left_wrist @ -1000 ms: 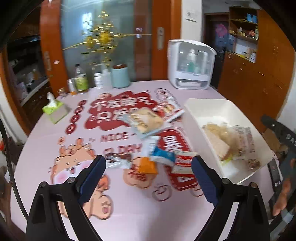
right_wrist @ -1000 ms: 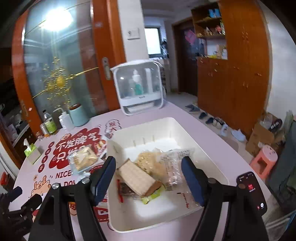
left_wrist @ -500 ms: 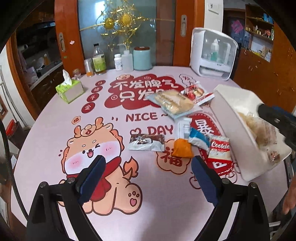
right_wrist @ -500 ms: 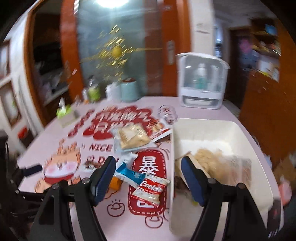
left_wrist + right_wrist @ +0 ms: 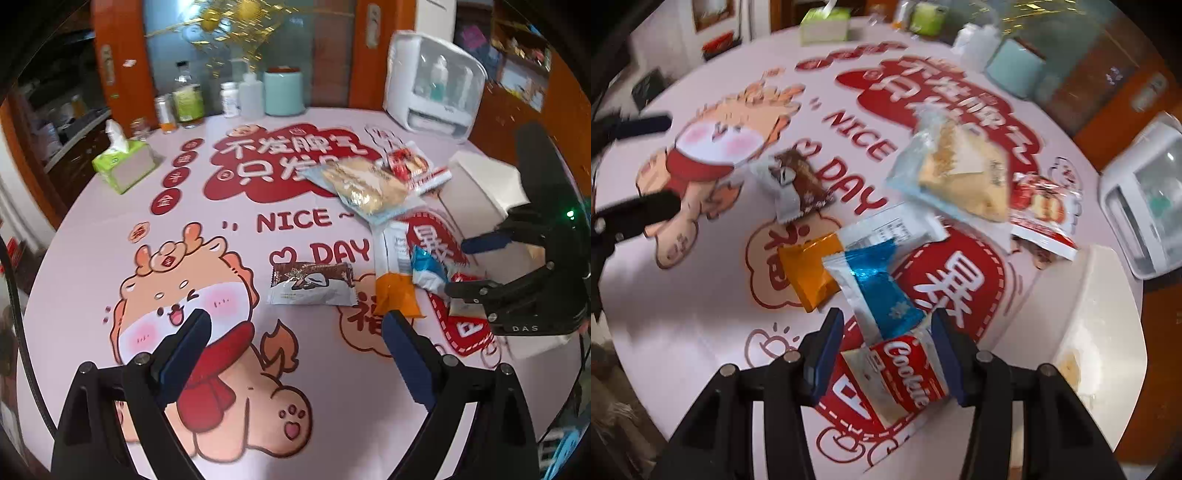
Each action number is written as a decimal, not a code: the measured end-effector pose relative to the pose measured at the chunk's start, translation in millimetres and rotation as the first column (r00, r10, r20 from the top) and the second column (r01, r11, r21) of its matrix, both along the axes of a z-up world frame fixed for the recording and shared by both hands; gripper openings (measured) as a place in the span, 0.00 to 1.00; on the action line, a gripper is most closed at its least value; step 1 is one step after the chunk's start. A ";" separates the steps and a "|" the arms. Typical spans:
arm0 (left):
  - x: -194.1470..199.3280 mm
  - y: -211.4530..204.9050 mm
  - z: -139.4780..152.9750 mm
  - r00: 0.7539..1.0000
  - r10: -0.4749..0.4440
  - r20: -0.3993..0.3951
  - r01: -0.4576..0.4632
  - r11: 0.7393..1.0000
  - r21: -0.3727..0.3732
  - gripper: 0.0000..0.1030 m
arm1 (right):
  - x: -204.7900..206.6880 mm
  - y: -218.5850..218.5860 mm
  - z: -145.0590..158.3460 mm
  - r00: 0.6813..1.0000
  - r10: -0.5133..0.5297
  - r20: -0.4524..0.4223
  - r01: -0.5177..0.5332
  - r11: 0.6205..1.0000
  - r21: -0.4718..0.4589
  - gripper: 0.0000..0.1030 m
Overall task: Organize snacks
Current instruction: 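Move both tools back to the pile toward the chocolate pack and blue candy, then grasp the chocolate pack with the left tool while the right tool grasps the blue candy, then carry both items into the white tray and open both tools, then move both tools back toward the orange bar and Cookie pack, then grasp the orange-ended bar with the left tool while the right tool grasps the Cookie pack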
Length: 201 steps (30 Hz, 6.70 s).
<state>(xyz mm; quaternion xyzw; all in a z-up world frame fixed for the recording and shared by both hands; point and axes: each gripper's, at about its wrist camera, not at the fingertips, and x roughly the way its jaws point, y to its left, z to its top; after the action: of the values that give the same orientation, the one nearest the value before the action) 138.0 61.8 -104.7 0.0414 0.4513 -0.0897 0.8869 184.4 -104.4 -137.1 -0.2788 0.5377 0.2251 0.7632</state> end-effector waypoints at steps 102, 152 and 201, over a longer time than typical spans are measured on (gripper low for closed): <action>55.8 -278.6 61.8 0.895 -0.443 0.052 0.432 0.890 0.147 0.86 | -103.0 -232.0 86.4 0.526 -0.851 0.020 0.769 0.485 0.418 0.57; 72.7 -54.6 -40.0 0.960 -0.251 -0.124 0.266 0.956 0.124 0.86 | -45.0 -37.8 -37.2 0.480 -0.877 0.030 0.800 0.452 0.394 0.55; 64.4 -43.3 -51.8 0.979 -0.138 -0.148 0.140 0.990 0.008 0.34 | 13.7 -19.8 -15.1 0.556 -0.775 0.301 0.757 0.621 0.201 0.56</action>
<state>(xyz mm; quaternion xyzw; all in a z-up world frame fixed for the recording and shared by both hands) 202.3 18.6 -156.4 0.0741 0.5123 -0.1501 0.8424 198.1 -124.2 -152.2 -0.0347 0.4506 -0.1710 0.8755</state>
